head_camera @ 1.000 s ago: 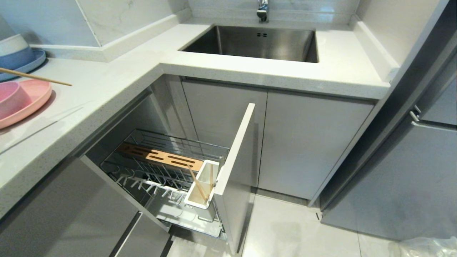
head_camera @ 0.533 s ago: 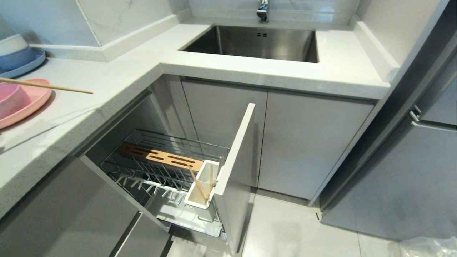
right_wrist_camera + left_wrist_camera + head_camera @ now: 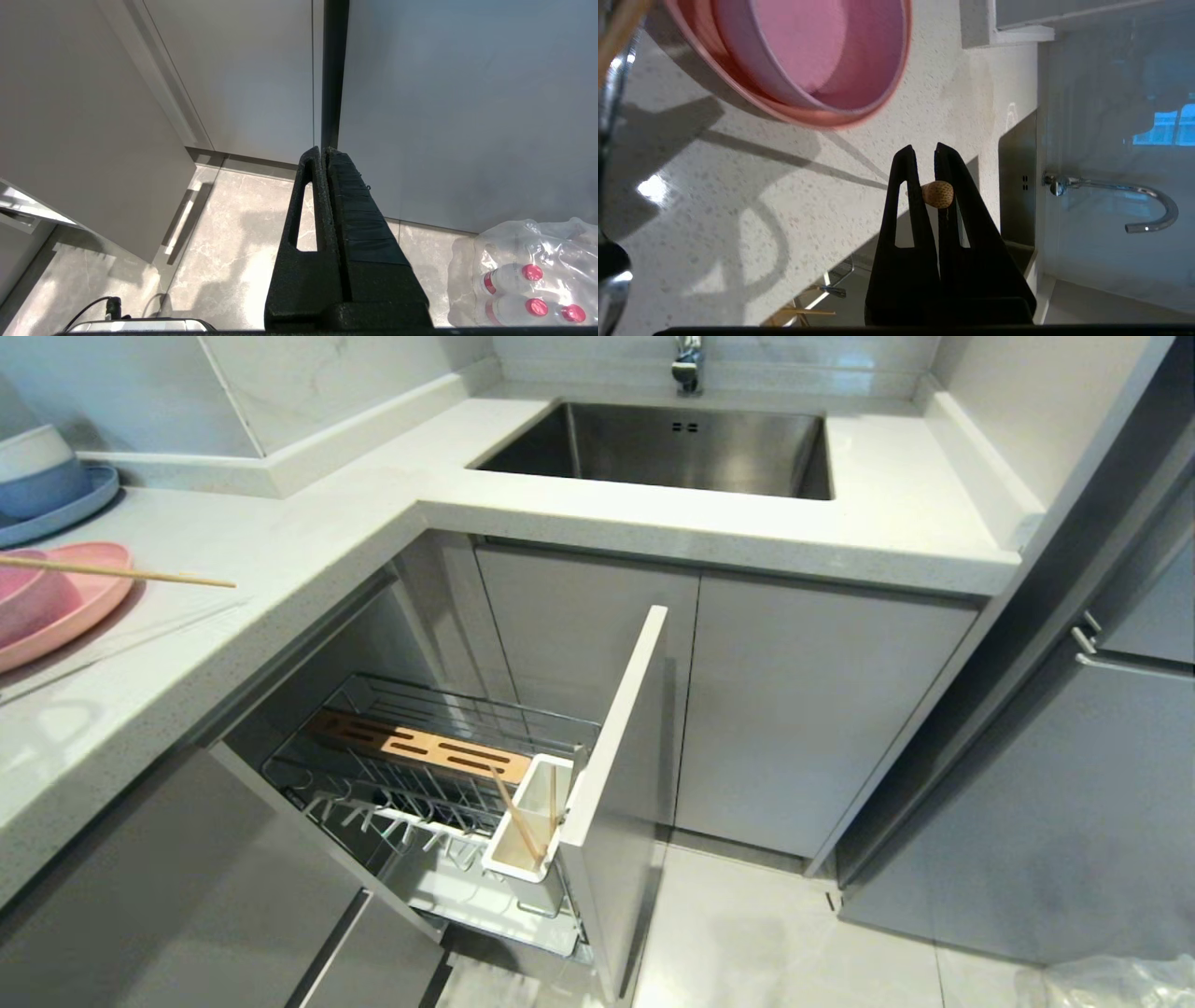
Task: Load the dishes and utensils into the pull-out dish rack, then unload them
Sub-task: Close the cupboard
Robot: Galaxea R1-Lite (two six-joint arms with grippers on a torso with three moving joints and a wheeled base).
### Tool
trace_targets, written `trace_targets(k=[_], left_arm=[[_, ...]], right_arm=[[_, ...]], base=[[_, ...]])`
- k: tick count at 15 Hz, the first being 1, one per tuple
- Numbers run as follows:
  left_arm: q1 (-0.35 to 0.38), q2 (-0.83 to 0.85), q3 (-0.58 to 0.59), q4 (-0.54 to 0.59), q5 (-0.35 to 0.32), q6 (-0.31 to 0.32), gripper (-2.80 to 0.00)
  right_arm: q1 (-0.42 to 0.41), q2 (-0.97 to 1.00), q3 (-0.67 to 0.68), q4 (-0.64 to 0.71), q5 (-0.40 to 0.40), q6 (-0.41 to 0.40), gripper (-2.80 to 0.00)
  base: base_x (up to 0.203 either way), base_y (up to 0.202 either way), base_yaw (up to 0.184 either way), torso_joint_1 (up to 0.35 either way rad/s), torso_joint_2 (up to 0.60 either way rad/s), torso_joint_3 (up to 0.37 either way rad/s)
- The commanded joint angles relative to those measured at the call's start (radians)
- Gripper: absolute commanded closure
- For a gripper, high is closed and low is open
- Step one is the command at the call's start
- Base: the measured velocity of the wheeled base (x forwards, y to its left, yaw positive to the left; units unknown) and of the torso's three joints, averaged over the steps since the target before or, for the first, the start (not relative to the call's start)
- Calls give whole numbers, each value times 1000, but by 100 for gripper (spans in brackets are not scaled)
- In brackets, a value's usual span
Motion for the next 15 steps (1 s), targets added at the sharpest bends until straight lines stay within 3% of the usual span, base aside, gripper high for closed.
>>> trace_targets(k=[1, 15], left_arm=[[24, 46, -4, 1, -13, -6, 0], [106, 108, 32, -28, -28, -13, 0]], right_arm=[[0, 0, 2, 0, 0, 1, 0], [0, 0, 2, 0, 0, 1, 0]], base=[[0, 0, 0, 0, 0, 0], [0, 0, 0, 0, 0, 0]])
